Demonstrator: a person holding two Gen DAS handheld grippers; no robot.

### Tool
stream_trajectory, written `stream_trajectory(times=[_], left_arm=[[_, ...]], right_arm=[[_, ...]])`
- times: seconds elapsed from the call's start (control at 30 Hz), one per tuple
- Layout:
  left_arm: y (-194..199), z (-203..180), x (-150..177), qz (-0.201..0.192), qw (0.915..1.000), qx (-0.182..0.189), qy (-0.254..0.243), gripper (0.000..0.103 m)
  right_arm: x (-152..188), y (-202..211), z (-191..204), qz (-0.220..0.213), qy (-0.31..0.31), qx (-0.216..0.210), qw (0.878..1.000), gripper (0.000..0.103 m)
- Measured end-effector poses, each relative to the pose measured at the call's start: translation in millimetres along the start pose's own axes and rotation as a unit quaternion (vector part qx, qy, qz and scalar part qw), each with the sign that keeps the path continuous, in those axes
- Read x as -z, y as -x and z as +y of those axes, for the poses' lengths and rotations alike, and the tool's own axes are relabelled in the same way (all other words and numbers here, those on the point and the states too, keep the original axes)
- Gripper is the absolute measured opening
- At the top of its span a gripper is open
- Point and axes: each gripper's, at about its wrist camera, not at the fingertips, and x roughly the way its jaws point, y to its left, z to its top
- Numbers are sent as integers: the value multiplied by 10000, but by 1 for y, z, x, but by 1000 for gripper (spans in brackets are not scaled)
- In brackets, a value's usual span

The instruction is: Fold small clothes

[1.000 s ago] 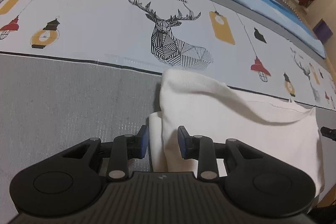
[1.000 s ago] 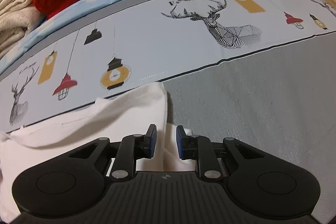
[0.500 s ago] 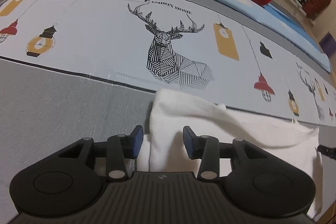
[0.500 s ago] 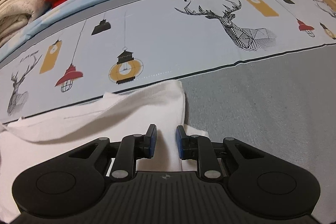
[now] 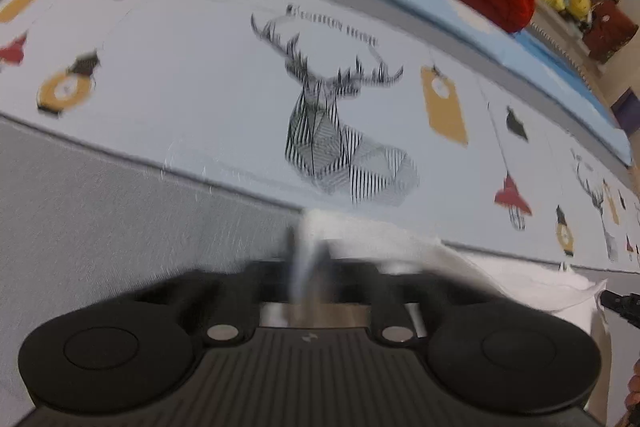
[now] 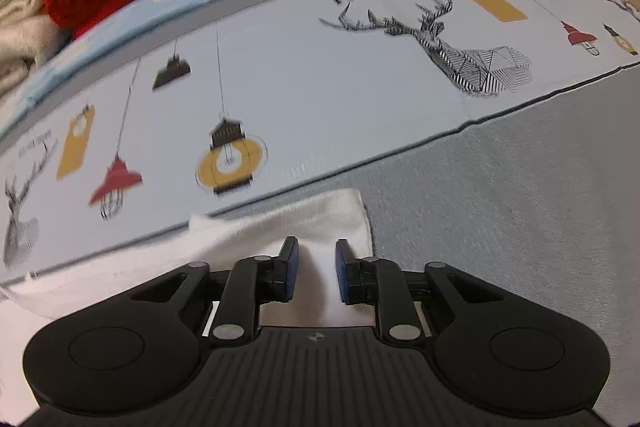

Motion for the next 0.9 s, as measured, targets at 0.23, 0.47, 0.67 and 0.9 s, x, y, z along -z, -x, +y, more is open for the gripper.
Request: stream_trajectory(times=[0.23, 0.47, 0.67, 0.9], left_arm=[[21, 1, -3, -230, 9995, -154, -146, 11], [77, -8, 22, 149, 9961, 237, -831, 26], [115, -4, 75, 714, 9923, 364, -946, 26], [83, 10, 133, 1565, 9794, 104, -1275, 13]], right_arm=[[-6, 14, -27, -306, -661, 289, 9969, 3], [12, 63, -26, -24, 9, -420, 9991, 7], [49, 107, -32, 418, 612, -588, 9955, 32], [103, 84, -58, 1419, 893, -130, 9858, 31]])
